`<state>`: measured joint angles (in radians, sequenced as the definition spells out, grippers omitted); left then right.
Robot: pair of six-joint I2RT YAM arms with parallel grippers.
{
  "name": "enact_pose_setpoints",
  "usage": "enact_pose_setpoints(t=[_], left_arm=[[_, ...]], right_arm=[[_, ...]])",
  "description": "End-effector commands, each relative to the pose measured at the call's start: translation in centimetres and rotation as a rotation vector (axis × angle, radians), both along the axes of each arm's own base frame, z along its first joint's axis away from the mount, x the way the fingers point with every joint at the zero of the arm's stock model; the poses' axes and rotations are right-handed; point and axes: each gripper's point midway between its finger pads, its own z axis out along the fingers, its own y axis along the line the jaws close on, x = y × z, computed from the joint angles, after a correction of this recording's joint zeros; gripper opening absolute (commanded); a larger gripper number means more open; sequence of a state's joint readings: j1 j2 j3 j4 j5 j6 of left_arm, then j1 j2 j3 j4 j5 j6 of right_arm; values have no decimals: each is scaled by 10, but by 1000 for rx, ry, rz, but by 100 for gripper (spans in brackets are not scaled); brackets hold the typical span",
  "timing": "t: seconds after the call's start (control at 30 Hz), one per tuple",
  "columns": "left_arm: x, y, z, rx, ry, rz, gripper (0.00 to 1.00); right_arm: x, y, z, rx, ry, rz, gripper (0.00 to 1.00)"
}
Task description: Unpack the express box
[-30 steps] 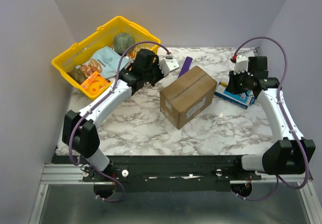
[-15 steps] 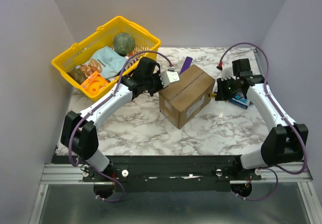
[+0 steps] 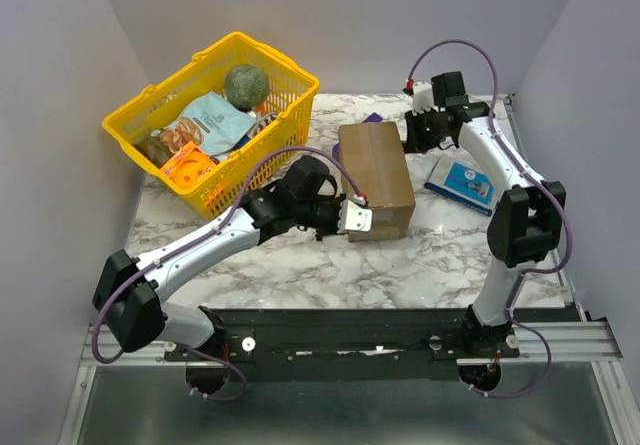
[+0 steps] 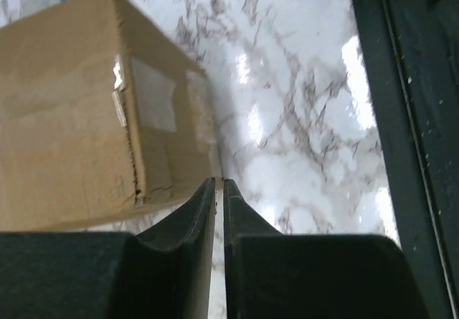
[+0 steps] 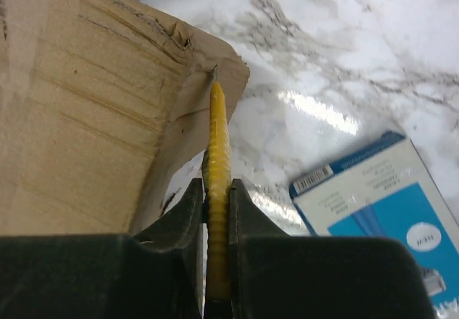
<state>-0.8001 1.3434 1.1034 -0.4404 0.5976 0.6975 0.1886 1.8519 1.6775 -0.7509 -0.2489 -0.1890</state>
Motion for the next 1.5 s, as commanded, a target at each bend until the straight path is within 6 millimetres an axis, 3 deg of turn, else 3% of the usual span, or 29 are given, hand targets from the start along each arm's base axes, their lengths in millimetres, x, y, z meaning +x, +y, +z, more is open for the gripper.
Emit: enact_pose_setpoints(t=[0.0, 0.2, 0.27, 0.3, 0.37, 0.4, 0.43, 0.5, 0.53, 0.6, 0.67, 0.73, 0.77, 0.8, 0.83, 0.9, 0.93, 1.0, 1.03, 1.1, 1.23, 1.47], left_arm=[[-9, -53, 17, -138, 39, -71, 20], [-13, -94, 24, -173, 35, -122, 27], [-17, -95, 32, -168, 64, -130, 27], [-15, -94, 56, -199, 50, -119, 27], [-9, -82, 71, -191, 35, -80, 29], [-5, -75, 88, -215, 12, -55, 30], [16, -62, 88, -197, -2, 43, 32], [37, -45, 88, -178, -21, 148, 36], [58, -28, 82, -153, -21, 233, 36], [83, -5, 76, -113, -48, 327, 35], [113, 24, 68, -63, -80, 436, 25], [137, 43, 64, -47, -90, 528, 18], [156, 56, 66, -44, -120, 589, 18], [173, 62, 64, -20, -150, 644, 20], [185, 65, 65, -9, -174, 671, 23], [216, 66, 72, -10, -227, 740, 31], [226, 63, 77, -23, -245, 753, 32], [247, 53, 82, -34, -261, 765, 33], [254, 51, 82, -29, -266, 774, 33], [274, 38, 83, -23, -260, 776, 33], [302, 26, 64, 39, -198, 809, 31], [336, 7, 34, 110, -224, 780, 31]], right_arm=[[24, 32, 3, 23, -50, 63, 0], [32, 36, -13, 21, -28, 74, 0], [36, 29, -14, 0, -34, 50, 0], [39, 21, -10, 3, -39, 26, 0], [42, 9, -3, 9, -53, -4, 1], [44, -5, 7, 16, -70, -39, 0], [42, -11, 12, 20, -73, -55, 0], [40, -30, 22, 35, -81, -95, 0], [33, -36, 37, 37, -105, -101, 0], [20, -47, 38, 26, -102, -98, 0], [2, -51, 54, 23, -126, -85, 0], [-19, -51, 41, 20, -90, -67, 0], [-29, -52, 52, 28, -114, -67, 0], [-42, -49, 39, 42, -73, -67, 0], [-50, -48, 40, 51, -72, -69, 0], [-69, -47, 49, 70, -95, -61, 0], [-84, -47, 37, 64, -59, -56, 0], [-103, -52, 39, 38, -74, -37, 0], [-119, -55, 24, 19, -30, -30, 0], [-134, -60, 19, -14, -33, -8, 0], [-174, -63, 10, -44, -8, 38, 1], [-196, -54, 6, -77, 2, 177, 1]])
